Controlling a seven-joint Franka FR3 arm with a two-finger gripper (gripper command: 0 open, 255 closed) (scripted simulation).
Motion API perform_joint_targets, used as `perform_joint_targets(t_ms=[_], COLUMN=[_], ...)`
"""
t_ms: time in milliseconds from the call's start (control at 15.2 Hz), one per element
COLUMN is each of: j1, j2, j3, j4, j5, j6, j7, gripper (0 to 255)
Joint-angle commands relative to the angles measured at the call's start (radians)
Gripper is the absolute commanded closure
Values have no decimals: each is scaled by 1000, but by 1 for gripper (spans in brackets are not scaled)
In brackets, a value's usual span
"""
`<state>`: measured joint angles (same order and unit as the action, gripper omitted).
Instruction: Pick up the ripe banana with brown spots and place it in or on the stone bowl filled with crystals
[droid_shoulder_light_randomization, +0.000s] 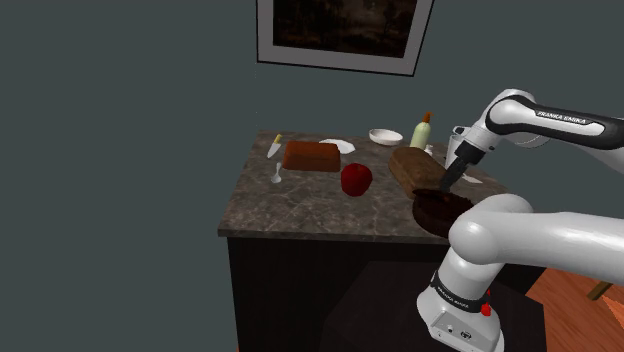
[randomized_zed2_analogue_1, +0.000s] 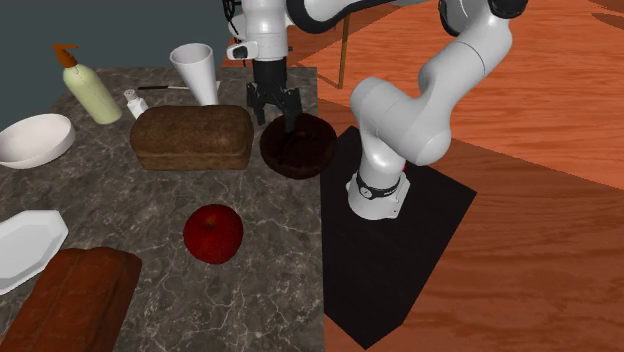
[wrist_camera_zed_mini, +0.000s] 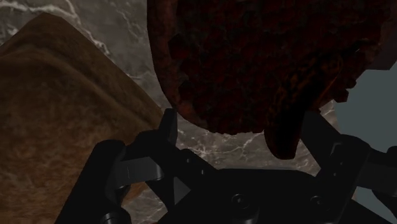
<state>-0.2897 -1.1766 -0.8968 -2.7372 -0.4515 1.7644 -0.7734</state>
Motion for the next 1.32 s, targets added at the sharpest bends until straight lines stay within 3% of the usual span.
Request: perform_joint_targets(t_ms=[0,462,528,1122,1188,1254], j1=[2,2,2,2,2,-7], j2=[4,4,4,4,4,-24], j3=[-7,-7,-7,-7,-7,60], j4=[-7,-7,-7,-7,-7,-30], j5=[-5,-5,-5,-5,-5,-7], j6=[12,12,12,12,12,-10], j7=[0,0,0,0,0,10], gripper=[0,0,255,255,0,0])
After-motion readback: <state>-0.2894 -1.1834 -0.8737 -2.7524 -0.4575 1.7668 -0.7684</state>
